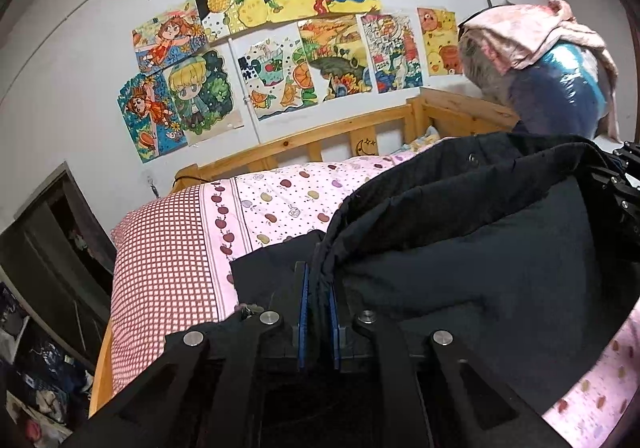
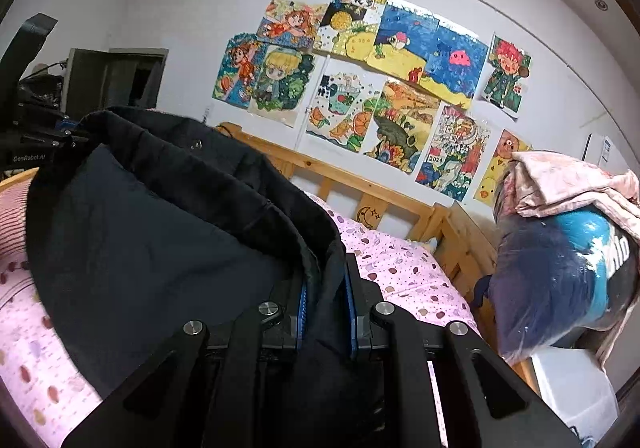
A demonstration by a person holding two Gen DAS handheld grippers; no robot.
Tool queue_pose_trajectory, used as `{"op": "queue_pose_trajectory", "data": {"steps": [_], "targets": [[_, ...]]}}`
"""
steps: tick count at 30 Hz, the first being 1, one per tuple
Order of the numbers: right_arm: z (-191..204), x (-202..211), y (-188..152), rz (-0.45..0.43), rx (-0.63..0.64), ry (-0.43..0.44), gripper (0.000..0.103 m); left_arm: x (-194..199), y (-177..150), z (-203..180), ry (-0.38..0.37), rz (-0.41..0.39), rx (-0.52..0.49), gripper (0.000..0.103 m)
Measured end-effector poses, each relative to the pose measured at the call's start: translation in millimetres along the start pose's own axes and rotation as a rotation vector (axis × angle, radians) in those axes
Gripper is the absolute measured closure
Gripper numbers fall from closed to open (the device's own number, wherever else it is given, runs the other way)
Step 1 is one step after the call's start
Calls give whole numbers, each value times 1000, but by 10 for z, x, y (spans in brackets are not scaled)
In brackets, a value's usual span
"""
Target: Fold large clothes
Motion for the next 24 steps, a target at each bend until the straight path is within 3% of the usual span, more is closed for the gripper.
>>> {"op": "queue_pose_trajectory", "data": {"steps": [13, 21, 23, 24], "targets": [[69, -996, -139, 88, 14, -62, 89, -910, -135, -69, -21, 79, 27, 95], [113, -1428, -324, 154, 15, -65, 87, -1049, -188, -33, -74, 85, 72, 89], [113, -1444, -353, 157, 10, -65, 82, -1032, -185, -13, -85, 82, 83, 81], [106, -1445, -350, 153, 5, -68, 72, -1007, -183, -2, -85, 75, 89, 77]]}}
Point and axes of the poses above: each gripper's, at about its wrist camera, not at the fingertips, and x roughly against the way its jaws point, z to its left, y to its top, the point moved 4 cm from there along -x, roughly the way its jaws point, and after that the axes turned 12 degrees about -x, right-handed, at the moved point
